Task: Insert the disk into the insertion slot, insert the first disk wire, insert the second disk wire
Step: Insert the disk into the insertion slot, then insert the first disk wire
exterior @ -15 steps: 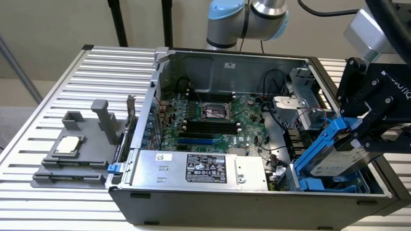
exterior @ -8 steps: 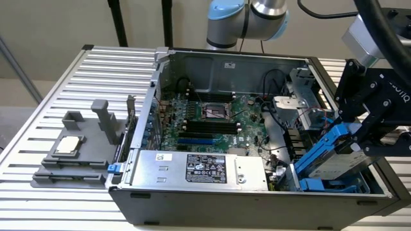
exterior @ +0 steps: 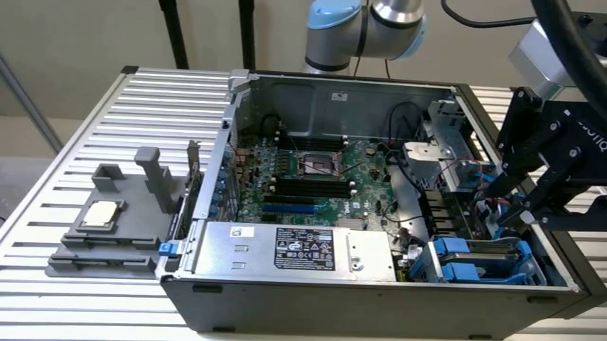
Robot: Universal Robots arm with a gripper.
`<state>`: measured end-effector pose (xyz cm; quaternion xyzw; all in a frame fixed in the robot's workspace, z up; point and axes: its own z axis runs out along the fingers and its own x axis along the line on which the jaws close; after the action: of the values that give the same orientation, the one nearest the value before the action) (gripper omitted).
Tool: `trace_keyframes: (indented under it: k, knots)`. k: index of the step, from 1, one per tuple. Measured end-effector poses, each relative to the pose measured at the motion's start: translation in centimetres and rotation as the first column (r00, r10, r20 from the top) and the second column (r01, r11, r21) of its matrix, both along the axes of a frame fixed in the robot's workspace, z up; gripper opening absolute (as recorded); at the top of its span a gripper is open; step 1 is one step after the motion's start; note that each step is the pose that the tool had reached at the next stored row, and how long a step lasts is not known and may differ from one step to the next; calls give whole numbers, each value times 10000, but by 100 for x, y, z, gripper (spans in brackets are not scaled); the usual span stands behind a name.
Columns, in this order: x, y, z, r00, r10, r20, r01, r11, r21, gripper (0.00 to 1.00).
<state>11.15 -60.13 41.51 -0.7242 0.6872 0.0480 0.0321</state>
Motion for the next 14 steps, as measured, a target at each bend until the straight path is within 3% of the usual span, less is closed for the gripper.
trace_keyframes:
  k: [7, 9, 10, 14]
  knots:
    - [17, 1, 1, 10000, 0, 0, 0, 10000, 12, 39]
    - [17, 1, 1, 10000, 0, 0, 0, 10000, 20, 37]
    - [17, 1, 1, 10000, 0, 0, 0, 10000, 24, 30]
    - [17, 1, 1, 10000, 1, 0, -1, 10000, 38, 30]
